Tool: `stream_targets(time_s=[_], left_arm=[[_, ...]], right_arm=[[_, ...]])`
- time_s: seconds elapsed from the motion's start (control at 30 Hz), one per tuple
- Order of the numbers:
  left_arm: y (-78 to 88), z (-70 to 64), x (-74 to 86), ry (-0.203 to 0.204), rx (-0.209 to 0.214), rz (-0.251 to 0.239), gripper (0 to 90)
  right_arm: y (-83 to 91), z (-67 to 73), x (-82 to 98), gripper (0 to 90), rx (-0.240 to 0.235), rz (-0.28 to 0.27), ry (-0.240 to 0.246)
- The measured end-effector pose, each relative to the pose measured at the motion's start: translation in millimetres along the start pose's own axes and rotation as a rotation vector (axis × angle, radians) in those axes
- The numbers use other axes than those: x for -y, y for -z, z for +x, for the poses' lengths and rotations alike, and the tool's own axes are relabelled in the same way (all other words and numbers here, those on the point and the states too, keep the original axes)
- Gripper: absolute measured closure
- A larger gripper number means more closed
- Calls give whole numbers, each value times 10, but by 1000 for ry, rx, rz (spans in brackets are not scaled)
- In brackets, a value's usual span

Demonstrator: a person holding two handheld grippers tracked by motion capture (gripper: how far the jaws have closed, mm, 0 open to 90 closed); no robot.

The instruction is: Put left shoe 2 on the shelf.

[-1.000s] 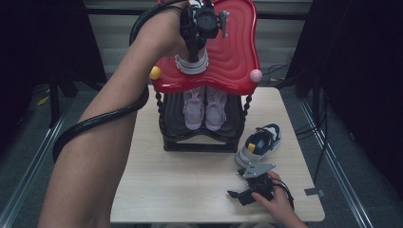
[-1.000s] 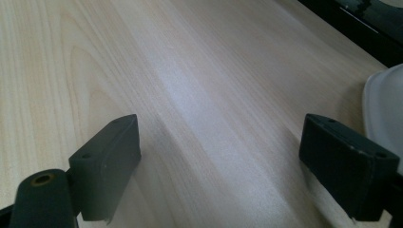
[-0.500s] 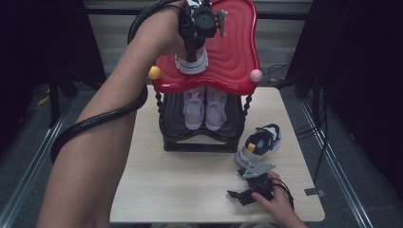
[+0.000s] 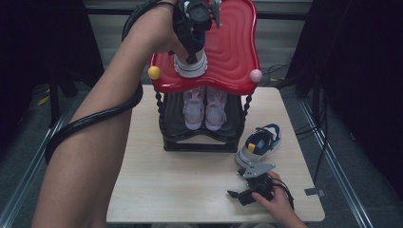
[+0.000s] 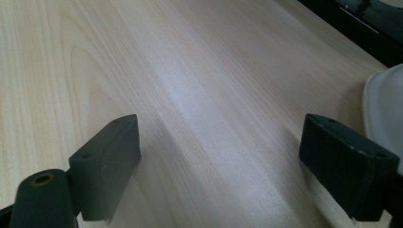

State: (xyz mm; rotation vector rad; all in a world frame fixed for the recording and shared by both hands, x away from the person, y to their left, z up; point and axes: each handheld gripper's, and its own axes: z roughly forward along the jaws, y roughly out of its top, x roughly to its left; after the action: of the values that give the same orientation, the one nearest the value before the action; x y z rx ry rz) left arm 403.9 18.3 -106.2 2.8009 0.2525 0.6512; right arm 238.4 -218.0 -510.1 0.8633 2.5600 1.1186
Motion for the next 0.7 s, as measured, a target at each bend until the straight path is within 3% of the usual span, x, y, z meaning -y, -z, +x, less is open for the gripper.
stream_targets(time_s=[0.13,0.3,0.43,0.57,0.7], left_arm=[[29,5,25,44,9,-9,320],[86,10,48,134,32,-43,299],[120,10,47,184,54,-38,288],[158,20,70,264,80,-48,282],[194,16,100,304,101,-46,280]], right_arm=[[0,0,0,131,0,0,0],[0,-1,0,131,0,0,2],[0,-1,0,131,0,0,2],[0,-1,0,131,0,0,2],[0,-1,0,131,0,0,2]])
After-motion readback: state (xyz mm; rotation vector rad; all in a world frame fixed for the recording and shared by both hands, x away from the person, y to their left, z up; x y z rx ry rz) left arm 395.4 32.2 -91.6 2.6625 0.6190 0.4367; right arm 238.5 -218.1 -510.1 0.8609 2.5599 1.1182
